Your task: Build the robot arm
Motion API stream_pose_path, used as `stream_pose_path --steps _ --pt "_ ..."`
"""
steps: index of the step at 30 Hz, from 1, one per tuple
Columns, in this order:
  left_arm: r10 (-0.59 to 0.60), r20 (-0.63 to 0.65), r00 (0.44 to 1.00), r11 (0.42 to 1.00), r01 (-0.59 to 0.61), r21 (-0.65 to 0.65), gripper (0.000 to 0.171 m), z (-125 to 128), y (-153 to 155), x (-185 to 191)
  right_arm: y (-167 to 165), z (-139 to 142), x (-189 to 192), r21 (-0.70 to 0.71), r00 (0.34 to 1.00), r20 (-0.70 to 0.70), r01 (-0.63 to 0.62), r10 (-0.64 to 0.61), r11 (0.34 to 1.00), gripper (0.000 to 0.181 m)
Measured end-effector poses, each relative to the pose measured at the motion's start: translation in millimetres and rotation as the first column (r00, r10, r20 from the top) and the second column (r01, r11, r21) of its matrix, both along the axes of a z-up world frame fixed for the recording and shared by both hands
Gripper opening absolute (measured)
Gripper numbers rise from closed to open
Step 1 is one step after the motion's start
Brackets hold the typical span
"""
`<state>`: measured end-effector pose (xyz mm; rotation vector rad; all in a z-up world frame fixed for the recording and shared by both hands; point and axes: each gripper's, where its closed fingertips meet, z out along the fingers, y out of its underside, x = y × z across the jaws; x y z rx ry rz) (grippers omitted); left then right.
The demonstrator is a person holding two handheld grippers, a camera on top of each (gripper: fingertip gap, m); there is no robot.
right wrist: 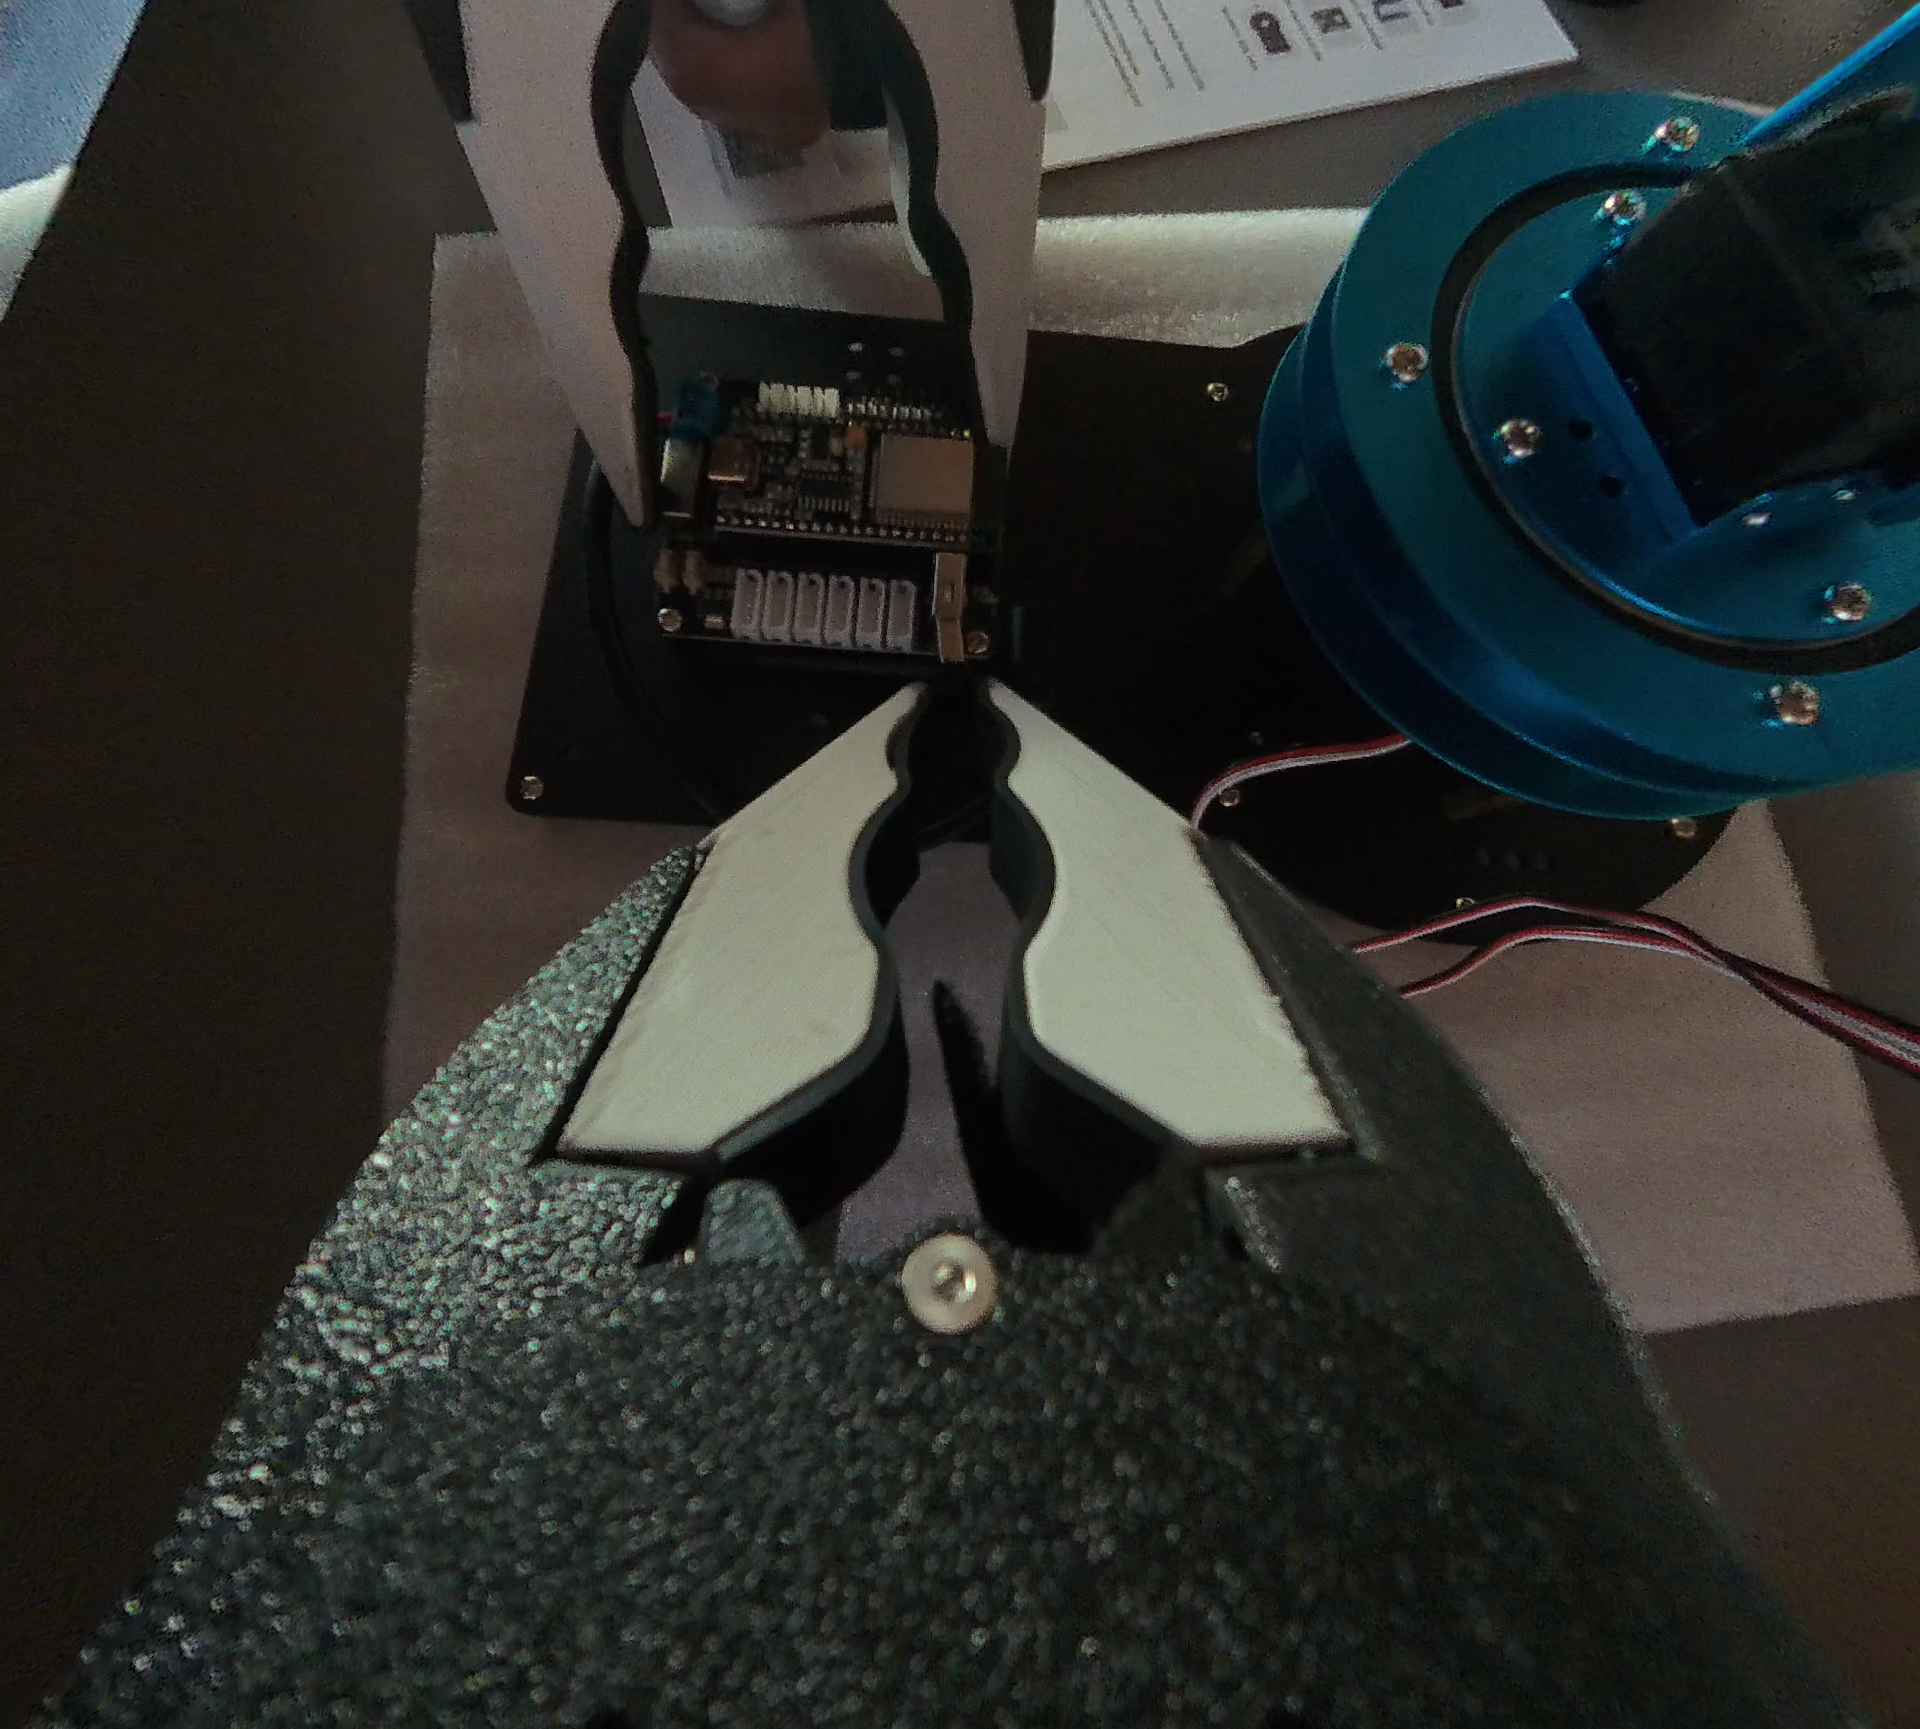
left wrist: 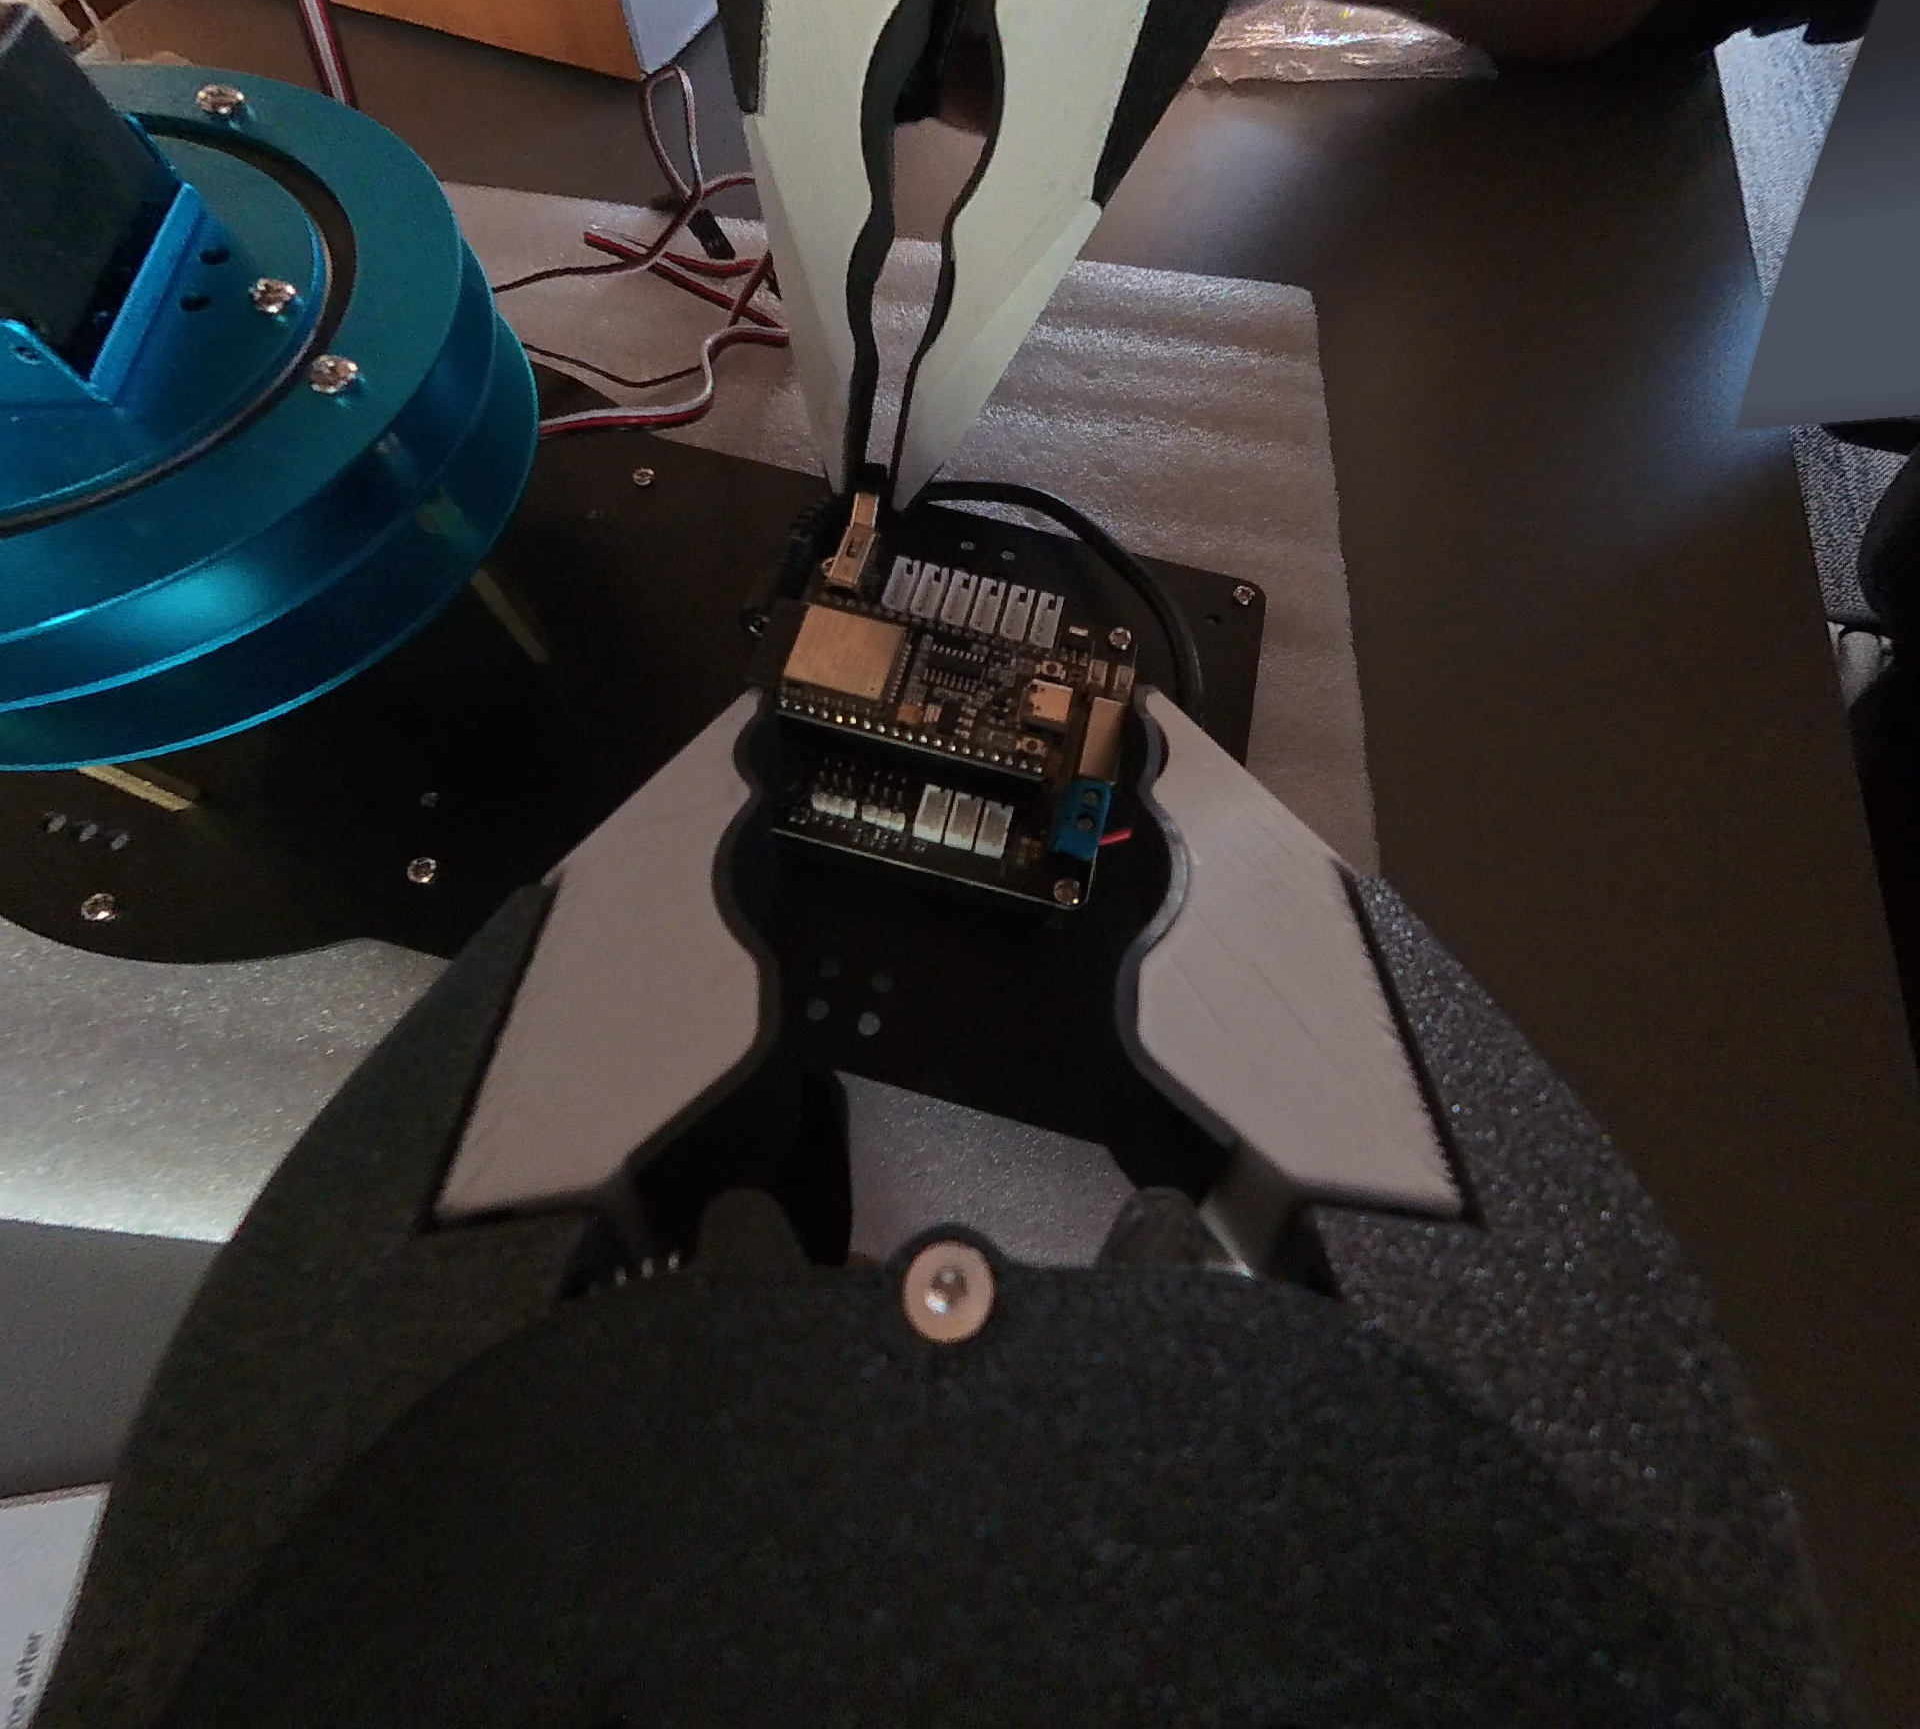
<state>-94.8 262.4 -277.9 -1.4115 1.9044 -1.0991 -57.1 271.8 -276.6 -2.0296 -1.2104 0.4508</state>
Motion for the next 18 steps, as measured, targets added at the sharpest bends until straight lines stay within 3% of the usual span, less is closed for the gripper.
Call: stream_pose_path --steps 11,18 --pt "0.005 -0.001 1.0 1.0 -0.005 0.013 0.065 -0.6 -0.1 0.2 -2.5 -2.8 -2.8 -0.034 0.995 -0.009 0.095 -0.096 0.995 0.003" --pt "0.008 0.0 1.0 1.0 -0.008 0.014 0.065 -0.5 -0.1 0.5 -1.8 -2.6 -2.7 0.017 0.998 0.044 0.052 -0.052 0.999 0.003"
